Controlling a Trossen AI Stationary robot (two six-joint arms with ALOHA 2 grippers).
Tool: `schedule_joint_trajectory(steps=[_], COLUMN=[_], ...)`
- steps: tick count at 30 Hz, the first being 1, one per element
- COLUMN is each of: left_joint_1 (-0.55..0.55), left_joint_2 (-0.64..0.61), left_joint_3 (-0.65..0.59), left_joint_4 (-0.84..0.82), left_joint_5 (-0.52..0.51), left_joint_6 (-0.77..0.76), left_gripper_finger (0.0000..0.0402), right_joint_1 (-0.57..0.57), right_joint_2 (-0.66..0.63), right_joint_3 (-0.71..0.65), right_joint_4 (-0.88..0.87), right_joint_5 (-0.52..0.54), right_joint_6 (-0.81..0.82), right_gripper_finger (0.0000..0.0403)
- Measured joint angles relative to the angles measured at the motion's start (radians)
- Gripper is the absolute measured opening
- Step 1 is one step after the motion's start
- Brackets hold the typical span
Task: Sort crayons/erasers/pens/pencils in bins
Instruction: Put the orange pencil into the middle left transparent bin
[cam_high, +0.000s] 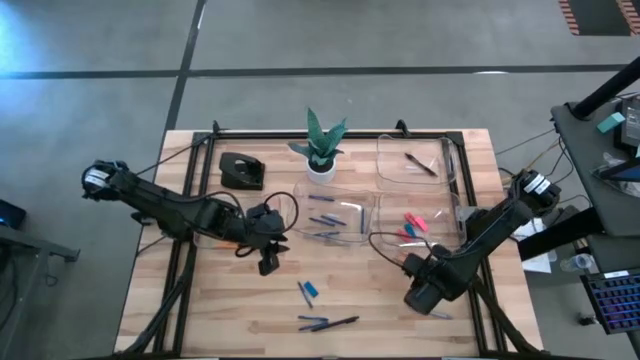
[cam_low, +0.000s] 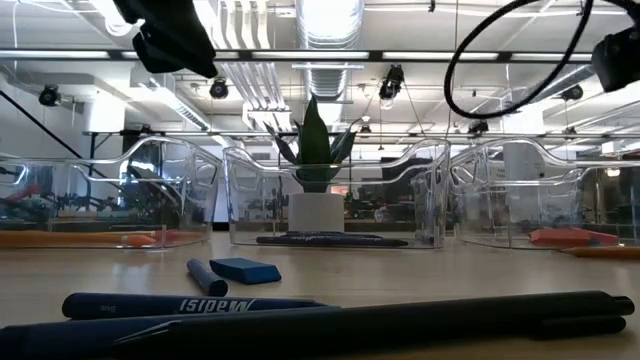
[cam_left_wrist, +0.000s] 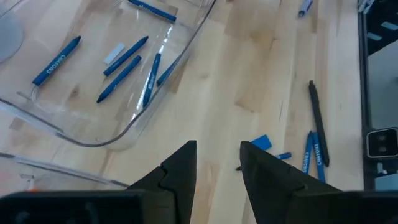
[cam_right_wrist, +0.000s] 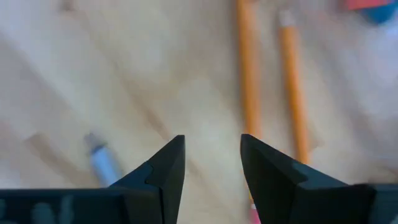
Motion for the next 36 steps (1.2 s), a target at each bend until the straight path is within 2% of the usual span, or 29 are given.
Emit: schedule_joint_trajectory(steps=[11, 23, 28, 36], left_joint_1=[-0.065, -0.161, -0.201, -0.246], left_joint_2=[0.005, 0.018, 0.037, 0.088], left_joint_3=[-0.004, -0.005, -0.005, -0.003], left_joint_4=[0.097, 0.326, 0.403, 0.499], left_joint_5=[0.000, 0.001, 0.002, -0.001], left_joint_6=[-0.007, -0.007, -0.002, 0.000], left_gripper_finger=[0.0109, 0.0109, 0.0109, 0.0109], right_joint_1=[0.000, 0.000, -0.001, 0.000], right_joint_2=[0.049, 0.048, 0.046, 0.048], right_joint_3=[-0.067, -0.142, -0.152, -0.146], right_joint_4=[-0.016, 0.093, 0.136, 0.152], right_joint_5=[0.000, -0.005, -0.015, -0.015], right_joint_6=[0.037, 0.034, 0.017, -0.001], right_gripper_finger=[0.0148, 0.0145, 0.0120, 0.0049])
